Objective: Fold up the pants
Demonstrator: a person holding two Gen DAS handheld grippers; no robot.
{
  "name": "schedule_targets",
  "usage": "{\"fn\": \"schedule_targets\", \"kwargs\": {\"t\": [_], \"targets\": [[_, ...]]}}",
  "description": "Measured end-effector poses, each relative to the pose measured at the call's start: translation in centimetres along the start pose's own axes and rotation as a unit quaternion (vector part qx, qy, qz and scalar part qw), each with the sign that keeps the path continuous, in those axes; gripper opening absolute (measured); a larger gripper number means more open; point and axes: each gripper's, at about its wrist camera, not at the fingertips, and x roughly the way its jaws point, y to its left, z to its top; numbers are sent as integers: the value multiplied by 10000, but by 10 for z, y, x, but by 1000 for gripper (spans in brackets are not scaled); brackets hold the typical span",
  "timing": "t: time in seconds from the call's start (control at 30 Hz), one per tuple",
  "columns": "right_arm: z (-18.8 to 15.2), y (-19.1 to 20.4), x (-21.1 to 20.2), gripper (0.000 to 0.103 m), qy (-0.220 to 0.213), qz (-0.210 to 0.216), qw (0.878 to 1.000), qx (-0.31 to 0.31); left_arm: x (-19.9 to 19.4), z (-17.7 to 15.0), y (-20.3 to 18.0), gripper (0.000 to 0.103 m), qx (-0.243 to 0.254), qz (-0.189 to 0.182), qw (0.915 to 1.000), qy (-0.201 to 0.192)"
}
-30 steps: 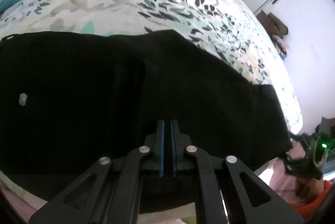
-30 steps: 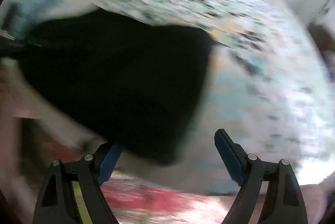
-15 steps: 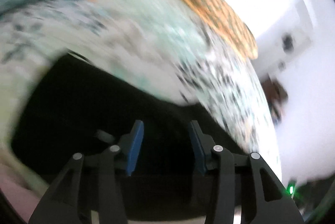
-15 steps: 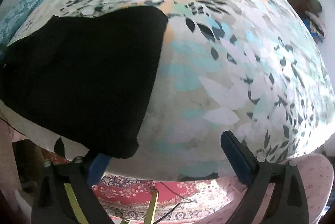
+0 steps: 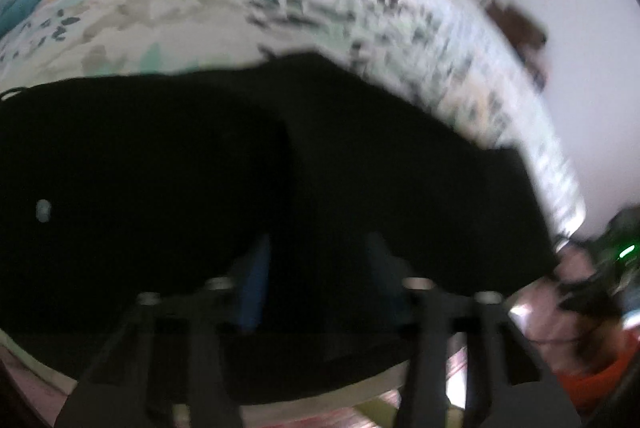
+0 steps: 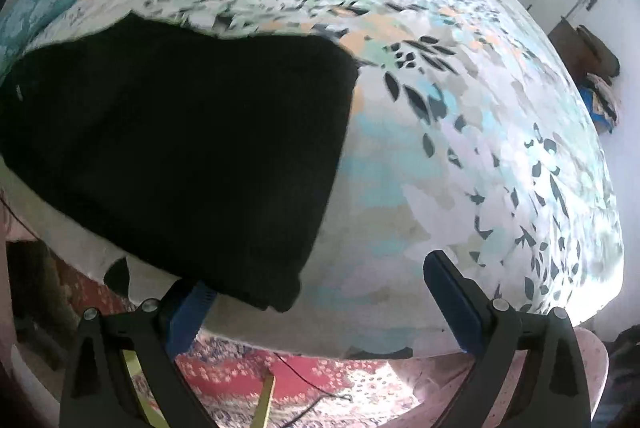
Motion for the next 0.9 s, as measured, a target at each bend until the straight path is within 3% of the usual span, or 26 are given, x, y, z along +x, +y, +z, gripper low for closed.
{"fn": "schedule_targets", "kwargs": {"t": [0.1,0.17,0.23,0.3,0.4,0.5,0.6,0.67,0.77,0.87,0.9], "targets": [[1,-2,-1,98,-217,-85,9997,34,0,-1,-4,5,-36,-213,9997,-73],[1,-15,6,98,47,-228,9992,340,-11,3,-16,5,22,-347,9988,-340],[-7,-38,13,98,297,-49,9958,866,-17,6,-32,5,203,-440,9976,-502],[-11,-51,19,99,477,146,9920,1158,-9,5,-39,5,364,-346,9981,-369],[-6,-42,22,99,570,74,9942,911,13,2,-31,6,158,-269,9995,-49],[-4,-42,16,99,812,477,9918,865,12,1,-20,6,-53,-365,9993,-30],[0,-38,-5,99,1360,1299,9815,362,13,-2,-19,7,-94,-373,9993,-41],[12,-37,-42,99,1006,1507,9834,12,15,-2,-20,8,-79,-356,9993,-39],[44,-47,-91,100,-140,1703,9851,177,15,-2,-18,8,-101,-380,9992,-44],[67,-47,-86,101,-886,1840,9774,555,14,-3,-15,9,-88,-402,9991,-52],[72,-41,-72,101,-945,1862,9759,629,13,-3,-16,9,-75,-397,9992,-64]]}}
